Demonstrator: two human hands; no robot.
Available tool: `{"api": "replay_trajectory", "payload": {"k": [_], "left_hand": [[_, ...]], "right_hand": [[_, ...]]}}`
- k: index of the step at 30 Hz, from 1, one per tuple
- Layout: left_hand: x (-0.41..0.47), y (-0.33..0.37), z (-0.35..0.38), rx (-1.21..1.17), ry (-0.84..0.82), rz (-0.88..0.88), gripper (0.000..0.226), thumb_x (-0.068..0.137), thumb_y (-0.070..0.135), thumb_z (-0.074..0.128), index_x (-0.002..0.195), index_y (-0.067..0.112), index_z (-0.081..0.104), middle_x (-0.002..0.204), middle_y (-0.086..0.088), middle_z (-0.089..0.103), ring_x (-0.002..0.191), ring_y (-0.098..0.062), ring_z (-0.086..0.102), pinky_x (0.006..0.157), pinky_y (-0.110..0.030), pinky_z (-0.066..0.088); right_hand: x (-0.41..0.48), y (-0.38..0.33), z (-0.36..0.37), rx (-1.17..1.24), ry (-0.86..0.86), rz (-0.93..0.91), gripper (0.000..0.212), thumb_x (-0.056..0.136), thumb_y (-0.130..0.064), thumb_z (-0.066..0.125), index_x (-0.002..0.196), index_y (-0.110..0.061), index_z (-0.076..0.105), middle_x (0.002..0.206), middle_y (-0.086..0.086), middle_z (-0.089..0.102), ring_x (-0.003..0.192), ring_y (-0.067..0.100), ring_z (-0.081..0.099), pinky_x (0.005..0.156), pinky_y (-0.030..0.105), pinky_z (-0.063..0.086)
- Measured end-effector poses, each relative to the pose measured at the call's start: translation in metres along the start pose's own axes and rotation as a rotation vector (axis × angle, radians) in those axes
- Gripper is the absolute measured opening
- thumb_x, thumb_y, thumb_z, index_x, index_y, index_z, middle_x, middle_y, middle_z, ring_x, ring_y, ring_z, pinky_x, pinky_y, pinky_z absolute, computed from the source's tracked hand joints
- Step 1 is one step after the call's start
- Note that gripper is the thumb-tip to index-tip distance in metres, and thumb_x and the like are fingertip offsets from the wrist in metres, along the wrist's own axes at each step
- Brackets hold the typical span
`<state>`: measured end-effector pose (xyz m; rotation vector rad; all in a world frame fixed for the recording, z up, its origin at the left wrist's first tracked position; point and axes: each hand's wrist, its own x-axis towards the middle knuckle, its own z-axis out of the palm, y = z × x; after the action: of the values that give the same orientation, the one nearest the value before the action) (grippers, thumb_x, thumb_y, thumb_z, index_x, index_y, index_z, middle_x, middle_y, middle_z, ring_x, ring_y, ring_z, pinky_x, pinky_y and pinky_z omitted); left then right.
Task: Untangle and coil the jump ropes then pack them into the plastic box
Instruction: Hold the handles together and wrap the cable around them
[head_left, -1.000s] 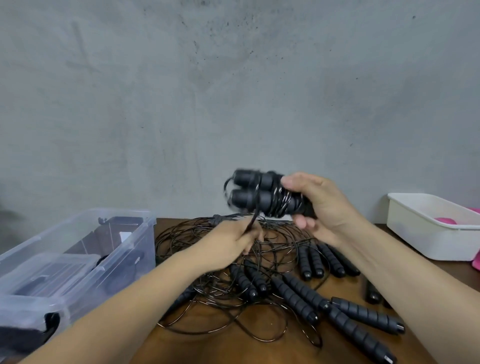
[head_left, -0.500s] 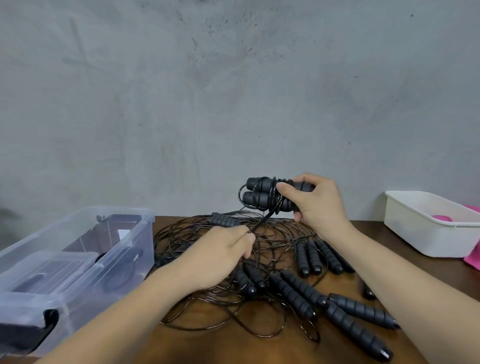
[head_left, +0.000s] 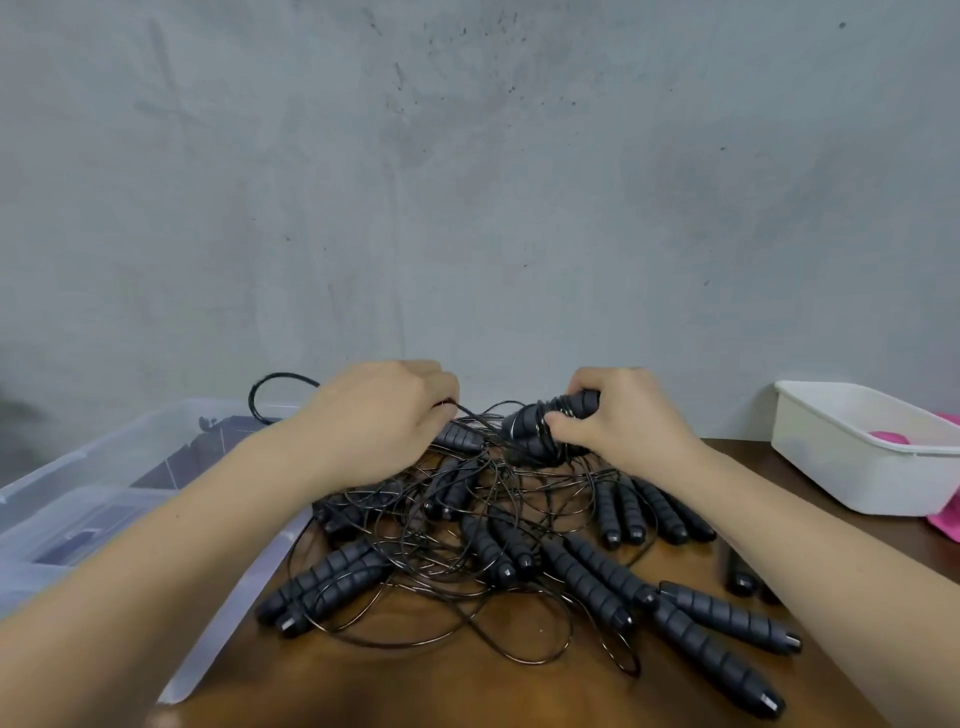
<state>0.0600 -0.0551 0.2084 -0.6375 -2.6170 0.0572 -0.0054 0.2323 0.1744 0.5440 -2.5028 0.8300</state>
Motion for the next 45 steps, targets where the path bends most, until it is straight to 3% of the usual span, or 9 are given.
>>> {"api": "replay_trajectory", "payload": {"k": [4,7,16,20,23,27,31,38,45], "left_hand": [[0.013,-0.006,0.003,-0.037,0.108,0.063,0.022,0.109,0.046,0.040,0.111,0.034,0.058,0.102,0.015,0.061,0.087,-0.016,0.061,0.069,-0.038,0.051],[0.022,-0.014,0.014,-0.011,0.168,0.068,0.038,0.108,0.052,0.031,0.102,0.026,0.058,0.094,0.010,0.057,0.077,-0.018,0.059,0.061,-0.036,0.042],[0.018,0.002,0.057,-0.463,0.121,-0.097,0.029,0.113,0.041,0.041,0.086,0.028,0.044,0.063,0.006,0.051,0.056,-0.010,0.046,0.057,-0.035,0.041],[0.002,0.021,0.068,-0.629,-0.088,-0.314,0.042,0.107,0.007,0.056,0.073,0.028,0.042,0.072,0.010,0.050,0.067,-0.001,0.047,0.069,-0.017,0.051],[-0.002,0.025,0.096,-0.742,0.062,-0.296,0.029,0.110,0.028,0.052,0.083,0.027,0.060,0.082,-0.006,0.068,0.078,-0.022,0.065,0.083,-0.034,0.059],[-0.012,0.038,0.104,-0.856,0.223,-0.288,0.039,0.112,0.046,0.034,0.082,0.031,0.054,0.056,0.010,0.049,0.051,-0.006,0.044,0.056,-0.033,0.035],[-0.024,0.055,0.111,-0.747,0.222,-0.199,0.041,0.111,0.055,0.028,0.093,0.034,0.058,0.063,-0.003,0.052,0.057,-0.014,0.052,0.062,-0.038,0.043],[-0.027,0.099,0.106,-0.535,0.017,-0.179,0.034,0.113,0.048,0.029,0.101,0.024,0.051,0.076,0.005,0.060,0.068,-0.014,0.059,0.068,-0.035,0.049],[-0.032,0.080,0.079,-0.641,0.263,-0.257,0.025,0.112,0.041,0.038,0.136,0.047,0.035,0.053,0.003,0.054,0.043,-0.010,0.048,0.048,-0.033,0.038]], "right_hand": [[-0.019,-0.022,-0.001,0.079,-0.276,-0.058,0.037,0.084,-0.047,0.085,0.078,-0.015,0.067,0.056,-0.010,0.046,0.055,0.011,0.041,0.059,0.031,0.038],[-0.034,-0.040,-0.007,0.383,-0.417,-0.004,0.038,0.090,-0.039,0.086,0.086,-0.006,0.068,0.060,-0.001,0.047,0.049,0.017,0.038,0.052,0.027,0.032],[-0.055,-0.057,-0.017,0.986,-0.560,0.061,0.032,0.084,-0.031,0.086,0.087,-0.003,0.070,0.067,0.009,0.062,0.035,0.011,0.041,0.033,0.017,0.026],[-0.048,-0.054,-0.028,1.131,-0.433,0.086,0.028,0.084,-0.031,0.082,0.084,-0.005,0.071,0.066,0.009,0.065,0.032,0.009,0.044,0.029,0.016,0.024],[-0.042,-0.043,-0.026,1.235,-0.338,0.166,0.028,0.091,-0.031,0.082,0.087,-0.005,0.075,0.072,0.011,0.068,0.031,0.009,0.045,0.027,0.016,0.023],[-0.032,-0.035,-0.026,1.386,-0.157,0.323,0.031,0.089,-0.030,0.078,0.094,-0.002,0.067,0.087,0.013,0.064,0.031,0.010,0.043,0.029,0.018,0.018],[-0.017,-0.028,-0.023,1.372,0.053,0.438,0.027,0.091,-0.028,0.077,0.092,-0.006,0.061,0.076,0.006,0.061,0.032,0.012,0.038,0.028,0.019,0.018],[-0.001,-0.032,0.000,1.083,0.254,0.468,0.026,0.090,-0.024,0.084,0.086,-0.004,0.067,0.067,0.009,0.065,0.038,0.020,0.041,0.030,0.020,0.023],[0.007,-0.012,0.003,0.921,0.309,0.449,0.026,0.088,-0.029,0.087,0.089,-0.004,0.078,0.090,0.016,0.073,0.037,0.013,0.043,0.036,0.023,0.036]]}}
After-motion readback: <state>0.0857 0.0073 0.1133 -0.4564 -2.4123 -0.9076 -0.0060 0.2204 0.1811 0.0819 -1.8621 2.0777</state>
